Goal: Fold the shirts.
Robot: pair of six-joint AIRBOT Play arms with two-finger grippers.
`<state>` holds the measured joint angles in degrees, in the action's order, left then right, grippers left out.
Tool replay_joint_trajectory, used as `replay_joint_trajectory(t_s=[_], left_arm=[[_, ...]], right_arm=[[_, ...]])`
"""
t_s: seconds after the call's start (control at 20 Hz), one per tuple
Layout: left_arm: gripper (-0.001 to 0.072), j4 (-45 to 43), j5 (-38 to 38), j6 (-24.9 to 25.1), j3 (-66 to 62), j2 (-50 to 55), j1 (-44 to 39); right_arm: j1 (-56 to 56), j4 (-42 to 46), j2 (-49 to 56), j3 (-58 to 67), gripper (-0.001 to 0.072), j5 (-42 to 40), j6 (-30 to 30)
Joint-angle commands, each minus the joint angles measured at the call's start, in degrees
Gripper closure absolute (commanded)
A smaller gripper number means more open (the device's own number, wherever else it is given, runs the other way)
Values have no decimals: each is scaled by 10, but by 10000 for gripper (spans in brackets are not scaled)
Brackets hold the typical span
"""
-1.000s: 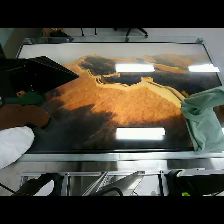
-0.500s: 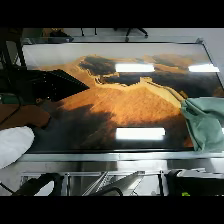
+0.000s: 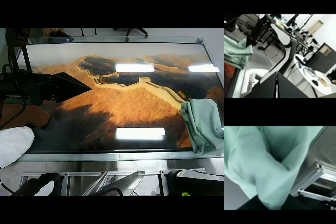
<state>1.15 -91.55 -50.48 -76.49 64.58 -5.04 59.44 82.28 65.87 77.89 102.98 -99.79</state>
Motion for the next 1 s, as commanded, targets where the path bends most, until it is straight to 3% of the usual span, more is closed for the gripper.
replay_joint_trajectory(t_s=[0.0, 0.25, 0.5, 0.55, 0.6, 0.7, 0.8, 0.95], left_arm=[[692, -1, 1, 1, 1, 0, 0], [693, -1, 5, 1, 1, 0, 2], [692, -1, 35, 2, 1, 0, 2], [692, -1, 37, 2, 1, 0, 2], [692, -1, 37, 2, 1, 0, 2], [692, -2, 40, 10, 1, 0, 10], [694, -25, 46, 6, 1, -1, 30], [694, -123, 42, -62, 2, -9, 46]], right_arm=[[0, 47, 18, -15, 247, -17, 10], [-1, 55, 20, 32, 254, -21, -10], [-9, -103, 20, 169, 257, -42, -22], [-11, -155, 19, 188, 322, -51, -22], [-17, -217, 15, 196, 650, -63, -10], [-47, -302, 5, 196, 685, -99, 7], [-110, -320, -6, 192, 686, -114, 33], [-246, -320, -46, 139, 686, -126, 80]])
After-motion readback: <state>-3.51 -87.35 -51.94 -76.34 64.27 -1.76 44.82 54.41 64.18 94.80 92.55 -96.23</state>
